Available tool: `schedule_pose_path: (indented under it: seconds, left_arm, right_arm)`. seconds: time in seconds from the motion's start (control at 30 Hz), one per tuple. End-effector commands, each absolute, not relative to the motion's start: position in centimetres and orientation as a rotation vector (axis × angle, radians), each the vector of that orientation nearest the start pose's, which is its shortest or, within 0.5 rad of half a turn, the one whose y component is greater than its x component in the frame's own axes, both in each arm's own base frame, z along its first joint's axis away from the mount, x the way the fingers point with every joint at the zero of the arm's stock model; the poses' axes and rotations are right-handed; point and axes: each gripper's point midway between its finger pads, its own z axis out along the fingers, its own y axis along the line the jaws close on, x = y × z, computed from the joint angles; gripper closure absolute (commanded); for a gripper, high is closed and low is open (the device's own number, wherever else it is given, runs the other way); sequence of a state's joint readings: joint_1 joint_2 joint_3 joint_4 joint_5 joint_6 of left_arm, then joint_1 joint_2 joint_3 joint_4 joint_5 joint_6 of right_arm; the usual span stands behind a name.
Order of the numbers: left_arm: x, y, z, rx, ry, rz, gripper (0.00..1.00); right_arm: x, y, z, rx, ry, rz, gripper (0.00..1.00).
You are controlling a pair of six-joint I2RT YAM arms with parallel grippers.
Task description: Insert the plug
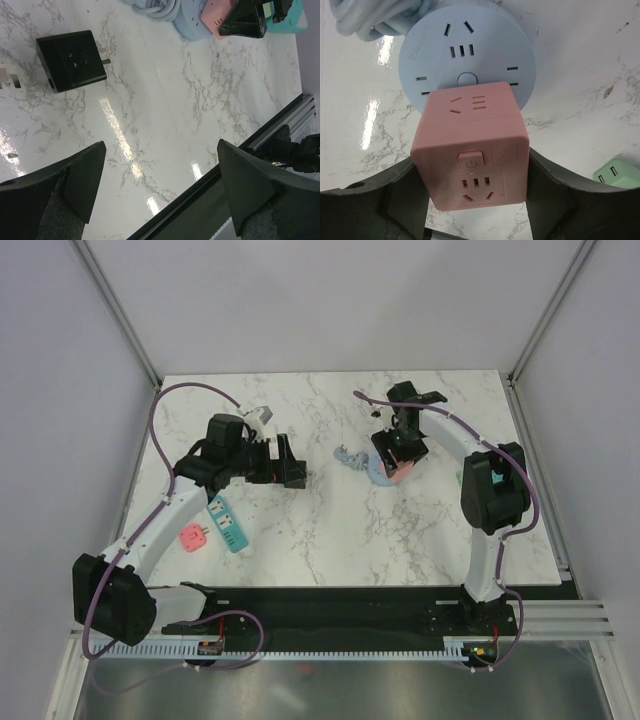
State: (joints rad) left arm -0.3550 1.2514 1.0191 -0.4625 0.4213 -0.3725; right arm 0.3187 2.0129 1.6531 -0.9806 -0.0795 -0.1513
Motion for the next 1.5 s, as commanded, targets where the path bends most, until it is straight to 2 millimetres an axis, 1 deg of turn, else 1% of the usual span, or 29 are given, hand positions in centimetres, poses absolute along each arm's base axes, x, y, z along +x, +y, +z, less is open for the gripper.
schedule_pose_path:
  seconds: [0.0, 0.03, 0.13, 0.17, 0.3, 0.37, 0.43, 0.47, 0.5, 0.53, 0.57, 0.6, 0.63, 0.67, 0.7, 0.77, 0.8, 0.87, 0.93, 0.97, 1.0, 1.03, 1.13, 1.17, 1.2, 1.3, 1.43, 1.47]
  left_arm:
    - [29.0, -19.3, 20.3, 0.262, 2.261, -0.815, 0.0]
    - [29.1, -19.3, 20.3, 0.259, 2.261, -0.81, 0.0]
    - [29.1, -19.3, 20.4, 0.259, 2.258, -0.808, 0.0]
    - [29.1, -19.3, 20.3, 0.258, 2.261, -0.808, 0.0]
    - [29.2, -19.1, 20.4, 0.257, 2.254, -0.797, 0.0]
    - [29.4, -18.7, 20.5, 0.239, 2.249, -0.767, 0.0]
    - [29.8, -18.1, 20.6, 0.202, 2.242, -0.724, 0.0]
    - [29.9, -17.8, 20.8, 0.18, 2.233, -0.707, 0.0]
    - [30.2, -17.4, 21.0, 0.143, 2.227, -0.678, 0.0]
    - [30.9, -16.5, 21.2, 0.079, 2.215, -0.615, 0.0]
    - [31.2, -16.1, 21.7, 0.033, 2.2, -0.6, 0.0]
    - [31.5, -15.8, 22.2, 0.006, 2.19, -0.583, 0.0]
    - [31.8, -15.4, 22.6, -0.021, 2.18, -0.56, 0.0]
    - [31.7, -15.2, 22.5, -0.047, 2.193, -0.554, 0.0]
    - [31.9, -15.2, 23.1, -0.063, 2.184, -0.56, 0.0]
    - [31.8, -15.5, 23.4, -0.084, 2.184, -0.596, 0.0]
    - [31.8, -15.3, 23.5, -0.1, 2.186, -0.606, 0.0]
    - [31.8, -15.1, 23.9, -0.154, 2.185, -0.625, 0.0]
    - [31.8, -14.6, 23.8, -0.192, 2.189, -0.615, 0.0]
    - [31.8, -14.3, 23.8, -0.208, 2.19, -0.609, 0.02]
    - [31.8, -14.2, 23.5, -0.209, 2.199, -0.606, 0.05]
    - [31.9, -14.3, 23.2, -0.19, 2.21, -0.603, 0.06]
    - [31.7, -15.0, 22.5, -0.132, 2.246, -0.628, 0.1]
    - [31.7, -15.3, 22.1, -0.12, 2.263, -0.635, 0.1]
    - [31.5, -15.8, 22.2, -0.09, 2.273, -0.671, 0.11]
    - [31.2, -16.3, 21.9, -0.055, 2.292, -0.7, 0.12]
    - [31.1, -16.2, 22.2, -0.038, 2.278, -0.696, 0.12]
    - [31.1, -16.1, 22.3, -0.035, 2.272, -0.69, 0.12]
  right_arm:
    - [37.4, 12.9, 5.4, -0.637, 2.852, 0.068, 1.0]
    - [37.4, 13.1, 5.0, -0.64, 2.844, 0.073, 1.0]
    - [36.6, 13.5, 3.6, -0.647, 2.868, 0.05, 1.0]
    - [36.6, 13.3, 3.4, -0.642, 2.869, 0.02, 1.0]
    - [35.7, 13.0, 1.9, -0.611, 2.893, 0.007, 1.0]
    - [35.6, 12.8, 1.5, -0.61, 2.904, -0.011, 1.0]
    - [35.7, 12.7, 1.5, -0.608, 2.9, -0.022, 1.0]
    - [36.0, 12.9, 2.0, -0.604, 2.884, -0.018, 0.99]
    - [36.4, 13.0, 2.6, -0.6, 2.865, -0.015, 0.91]
    - [36.7, 13.1, 3.3, -0.592, 2.85, -0.009, 0.85]
    - [37.6, 13.5, 4.4, -0.581, 2.814, 0.001, 0.79]
    - [37.9, 13.7, 5.4, -0.577, 2.795, 0.012, 0.67]
    - [38.4, 14.1, 6.3, -0.572, 2.775, 0.032, 0.62]
    - [39.4, 14.6, 7.9, -0.564, 2.732, 0.051, 0.58]
    - [39.7, 14.9, 9.0, -0.56, 2.714, 0.066, 0.52]
    - [40.6, 15.5, 10.9, -0.551, 2.663, 0.094, 0.46]
    - [40.7, 16.0, 11.9, -0.554, 2.639, 0.136, 0.41]
    - [40.8, 16.5, 13.1, -0.557, 2.611, 0.172, 0.33]
    - [40.7, 16.5, 14.3, -0.553, 2.583, 0.182, 0.31]
    - [40.4, 16.4, 14.4, -0.555, 2.585, 0.185, 0.3]
    - [40.1, 16.4, 15.1, -0.561, 2.569, 0.188, 0.3]
    - [40.0, 16.3, 15.2, -0.564, 2.565, 0.186, 0.29]
    - [39.4, 15.6, 14.7, -0.59, 2.576, 0.159, 0.33]
    - [39.2, 15.3, 14.1, -0.597, 2.594, 0.144, 0.34]
    - [39.1, 15.0, 13.6, -0.606, 2.61, 0.125, 0.35]
    - [38.6, 14.5, 12.1, -0.629, 2.645, 0.1, 0.38]
    - [37.7, 13.5, 9.6, -0.635, 2.704, 0.072, 0.44]
    - [37.0, 13.0, 8.6, -0.632, 2.731, 0.066, 0.44]
